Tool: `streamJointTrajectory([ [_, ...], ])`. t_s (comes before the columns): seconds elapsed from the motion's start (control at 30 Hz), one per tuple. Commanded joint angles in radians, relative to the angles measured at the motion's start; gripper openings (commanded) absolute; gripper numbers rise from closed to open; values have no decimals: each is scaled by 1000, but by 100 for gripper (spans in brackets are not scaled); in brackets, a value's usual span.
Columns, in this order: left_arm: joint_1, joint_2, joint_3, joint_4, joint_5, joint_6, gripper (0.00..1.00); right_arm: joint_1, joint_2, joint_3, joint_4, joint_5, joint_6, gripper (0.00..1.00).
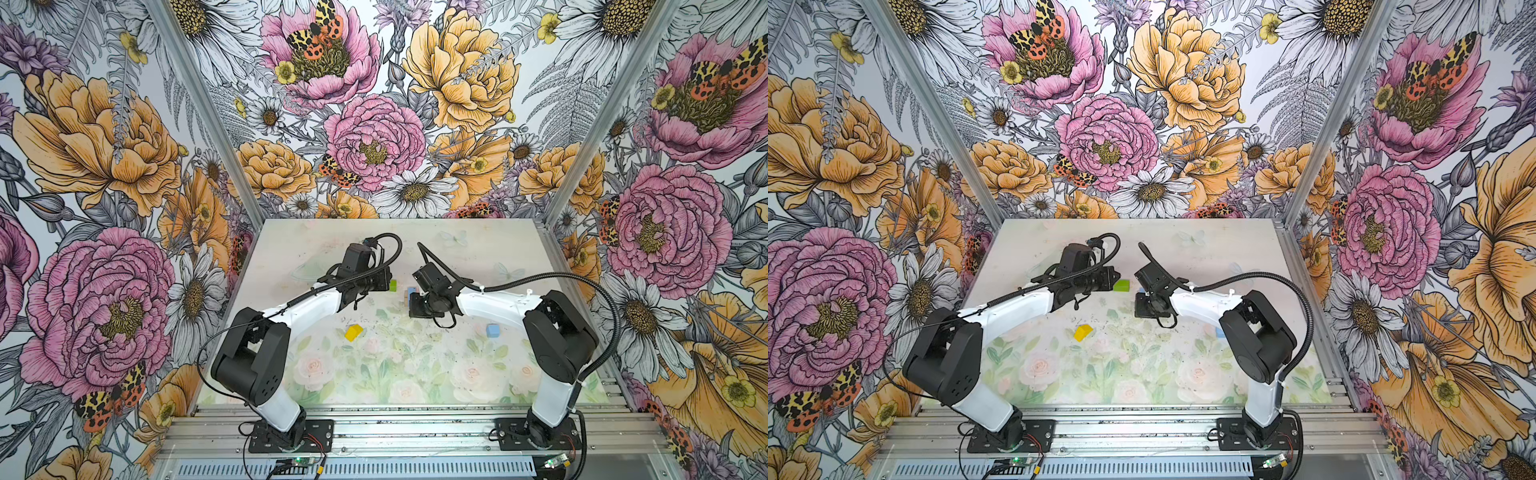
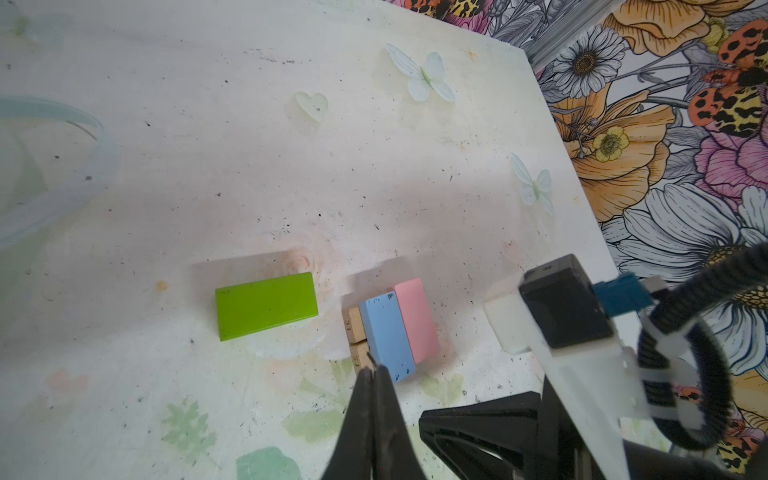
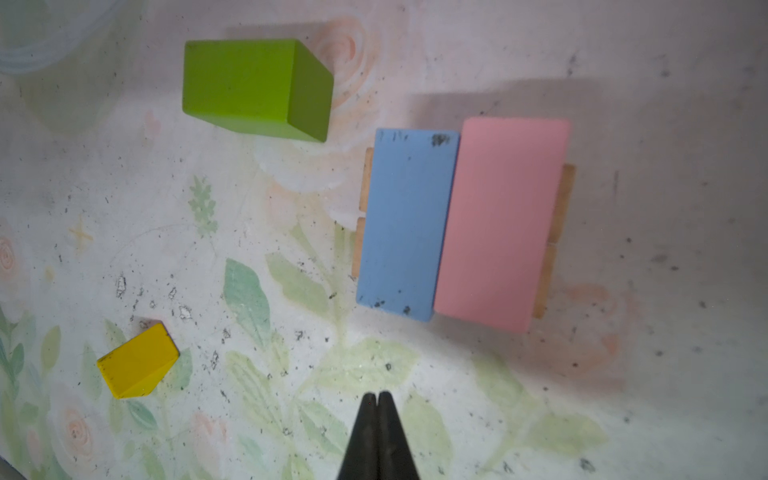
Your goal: Build the wood block tower
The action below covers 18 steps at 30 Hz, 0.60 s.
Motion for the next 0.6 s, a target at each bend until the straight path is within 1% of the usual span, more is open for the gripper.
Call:
streamJointTrajectory([
  [0.0, 11, -32, -15, 34, -9, 1, 0, 6, 27, 36, -10, 30, -16, 0],
  [0.57, 23, -29, -21, 42, 1, -3, 0, 12, 70, 85, -44, 51, -24, 0],
])
